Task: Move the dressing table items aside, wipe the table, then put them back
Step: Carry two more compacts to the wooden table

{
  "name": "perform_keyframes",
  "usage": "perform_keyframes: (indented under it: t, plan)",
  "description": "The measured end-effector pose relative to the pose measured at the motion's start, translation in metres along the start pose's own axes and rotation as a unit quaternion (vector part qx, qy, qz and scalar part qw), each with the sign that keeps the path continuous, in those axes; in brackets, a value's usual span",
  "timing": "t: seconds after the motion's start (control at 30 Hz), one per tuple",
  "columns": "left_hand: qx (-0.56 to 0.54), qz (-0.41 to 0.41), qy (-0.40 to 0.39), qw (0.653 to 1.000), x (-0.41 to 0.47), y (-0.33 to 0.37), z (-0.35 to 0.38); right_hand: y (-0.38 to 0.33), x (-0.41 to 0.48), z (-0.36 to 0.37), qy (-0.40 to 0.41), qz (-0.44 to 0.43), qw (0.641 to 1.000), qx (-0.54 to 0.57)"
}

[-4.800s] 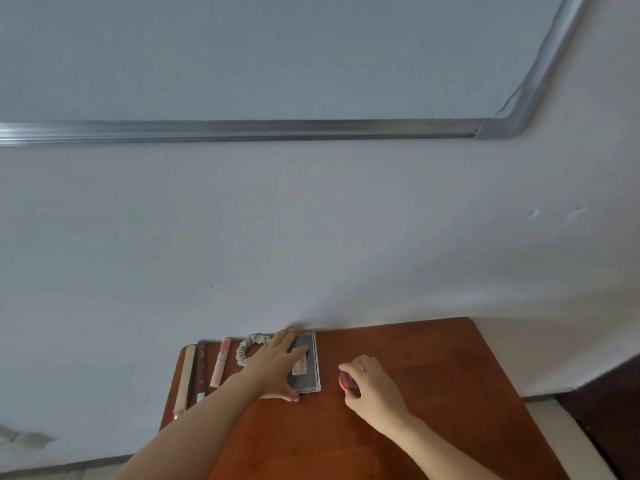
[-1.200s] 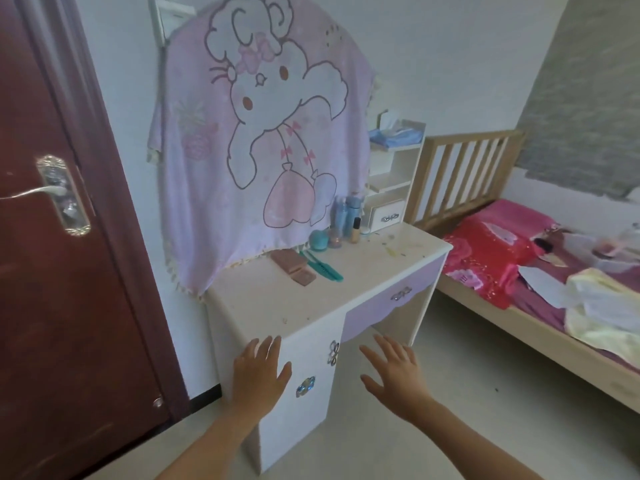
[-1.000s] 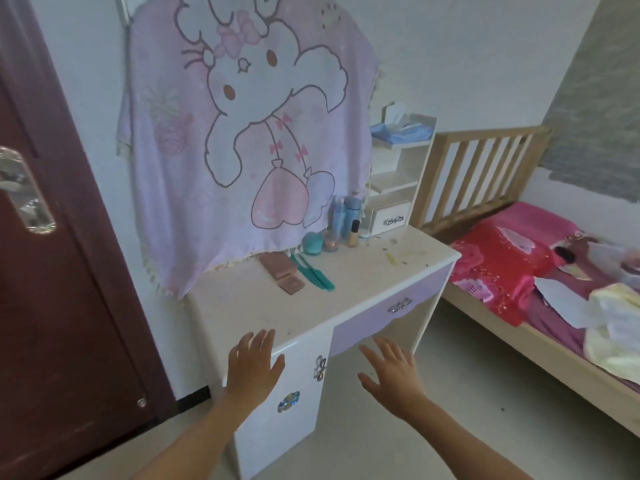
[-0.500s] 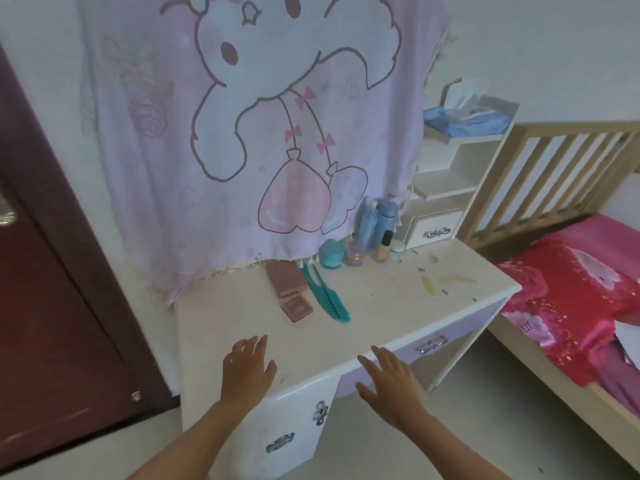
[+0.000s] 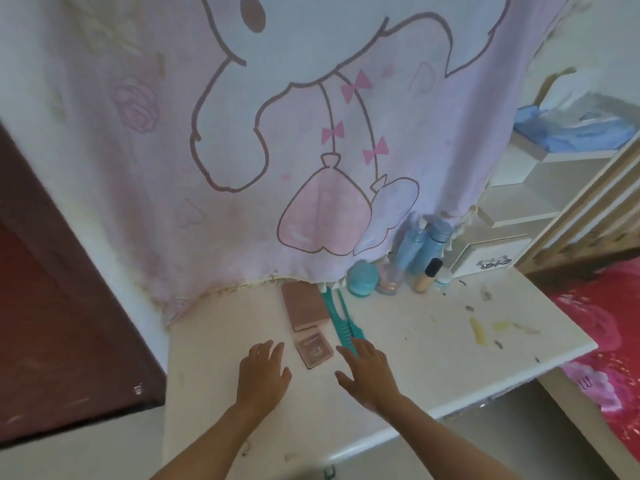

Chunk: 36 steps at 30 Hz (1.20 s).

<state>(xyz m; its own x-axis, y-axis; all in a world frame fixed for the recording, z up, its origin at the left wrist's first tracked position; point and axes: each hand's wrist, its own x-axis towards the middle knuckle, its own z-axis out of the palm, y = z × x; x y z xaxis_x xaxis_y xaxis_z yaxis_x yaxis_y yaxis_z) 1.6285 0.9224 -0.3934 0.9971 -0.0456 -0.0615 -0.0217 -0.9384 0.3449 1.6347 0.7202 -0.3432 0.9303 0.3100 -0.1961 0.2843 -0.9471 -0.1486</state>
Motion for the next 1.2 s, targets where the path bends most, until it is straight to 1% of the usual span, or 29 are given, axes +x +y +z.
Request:
perform_keyframes:
  t: [0.07, 0.1, 0.13, 0.17, 0.2, 0.23, 0.3, 0.37, 0.47, 0.57, 0.63, 0.73, 0.87, 1.03, 1.1, 1.2]
  plan:
    - [-0.002, -0.013, -0.056, 0.998, 0.004, 0.011, 0.001, 0.01, 0.024, -0.004, 0.003, -0.012, 1.0, -0.01]
    - [0.015, -0.014, -0.041, 0.999, 0.009, 0.013, 0.01, 0.014, 0.036, -0.007, -0.001, -0.021, 1.0, -0.009]
    - [0.01, -0.003, -0.019, 1.0, 0.013, 0.015, 0.013, 0.017, 0.048, -0.01, -0.007, -0.028, 1.0, -0.008]
    - [0.013, 0.034, 0.0, 0.999, 0.019, 0.017, 0.014, 0.02, 0.06, -0.014, -0.014, -0.034, 0.999, -0.008]
    - [0.004, 0.06, -0.01, 0.998, 0.024, 0.019, 0.017, 0.023, 0.071, -0.015, -0.02, -0.039, 0.999, -0.007]
    - [-0.001, 0.079, -0.003, 0.997, 0.03, 0.021, 0.022, 0.026, 0.083, -0.017, -0.023, -0.048, 0.999, -0.007]
    - [-0.012, 0.093, -0.005, 0.996, 0.039, 0.027, 0.027, 0.032, 0.102, -0.02, -0.039, -0.074, 0.997, -0.004]
    - [0.007, 0.075, -0.063, 0.995, 0.044, 0.032, 0.03, 0.038, 0.118, -0.02, -0.046, -0.119, 0.992, -0.005]
    - [0.021, 0.076, -0.04, 0.996, 0.05, 0.035, 0.04, 0.043, 0.136, -0.019, -0.063, -0.196, 0.978, -0.002]
    - [-0.004, 0.034, -0.007, 0.999, 0.045, 0.036, 0.038, 0.041, 0.153, -0.019, -0.095, -0.25, 0.963, -0.034]
    - [0.009, -0.012, 0.005, 1.0, 0.036, 0.035, 0.032, 0.034, 0.161, -0.017, -0.096, -0.255, 0.961, -0.037]
    - [0.018, -0.073, 0.03, 0.997, 0.024, 0.031, 0.025, 0.018, 0.163, -0.012, -0.101, -0.216, 0.971, -0.027]
    - [0.035, -0.115, 0.049, 0.992, 0.01, 0.026, 0.014, -0.005, 0.156, -0.008, -0.1, -0.172, 0.979, -0.032]
    - [0.054, -0.129, 0.042, 0.989, -0.003, 0.019, 0.007, -0.022, 0.151, -0.001, -0.102, -0.134, 0.986, 0.004]
    - [0.069, -0.129, 0.045, 0.988, -0.009, 0.014, 0.005, -0.025, 0.148, -0.001, -0.111, -0.138, 0.984, 0.009]
    - [0.074, -0.137, 0.063, 0.986, -0.015, 0.01, -0.003, -0.025, 0.14, 0.001, -0.13, -0.165, 0.978, 0.005]
